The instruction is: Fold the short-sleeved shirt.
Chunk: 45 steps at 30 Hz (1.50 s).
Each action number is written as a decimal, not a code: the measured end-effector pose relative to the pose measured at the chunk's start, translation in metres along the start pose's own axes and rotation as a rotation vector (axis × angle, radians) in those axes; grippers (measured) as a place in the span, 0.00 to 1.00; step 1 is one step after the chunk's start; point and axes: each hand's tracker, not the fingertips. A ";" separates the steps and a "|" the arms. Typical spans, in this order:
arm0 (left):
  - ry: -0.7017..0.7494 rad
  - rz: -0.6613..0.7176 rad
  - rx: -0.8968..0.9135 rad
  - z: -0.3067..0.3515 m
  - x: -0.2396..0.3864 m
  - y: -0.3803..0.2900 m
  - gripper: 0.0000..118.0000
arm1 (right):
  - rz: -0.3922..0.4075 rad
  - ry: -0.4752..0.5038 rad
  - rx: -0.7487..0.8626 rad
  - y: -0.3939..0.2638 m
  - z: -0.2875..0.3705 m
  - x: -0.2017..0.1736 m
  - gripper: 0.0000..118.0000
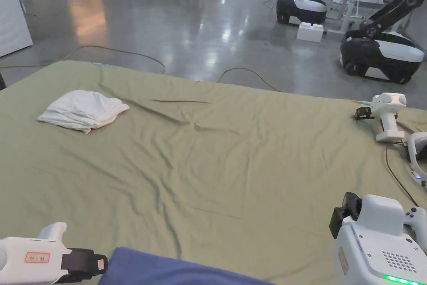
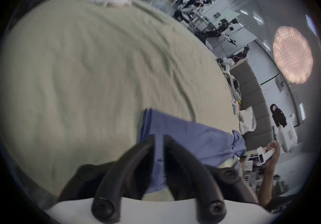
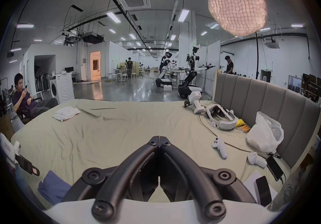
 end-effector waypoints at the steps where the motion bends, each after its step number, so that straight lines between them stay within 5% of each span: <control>1: -0.017 0.006 -0.026 -0.005 -0.006 -0.002 0.45 | -0.001 0.002 -0.008 -0.002 -0.001 0.000 0.00; 5: -0.086 0.057 -0.064 -0.025 -0.027 -0.005 0.53 | 0.010 0.003 -0.034 -0.006 -0.002 -0.004 0.00; 13: -0.446 0.252 -0.112 -0.048 -0.050 -0.012 0.53 | 0.015 0.009 -0.061 -0.011 -0.003 -0.009 0.00; 18: -0.462 0.247 -0.099 -0.054 -0.030 -0.021 0.45 | 0.011 0.014 -0.073 -0.013 -0.003 -0.013 0.00; 20: -0.394 0.168 -0.145 -0.061 -0.019 -0.023 0.23 | 0.013 0.020 -0.081 -0.013 -0.004 -0.016 0.00; 24: -0.347 0.142 -0.120 -0.061 -0.008 -0.025 0.11 | 0.019 0.032 -0.091 -0.014 -0.007 -0.019 0.00; 37: -0.168 0.025 0.046 0.025 0.015 0.007 0.08 | 0.038 0.051 -0.096 -0.012 -0.012 -0.020 0.00; 45: 0.242 -0.066 0.117 0.096 0.027 0.019 0.08 | 0.035 0.081 -0.101 -0.014 -0.016 -0.023 0.00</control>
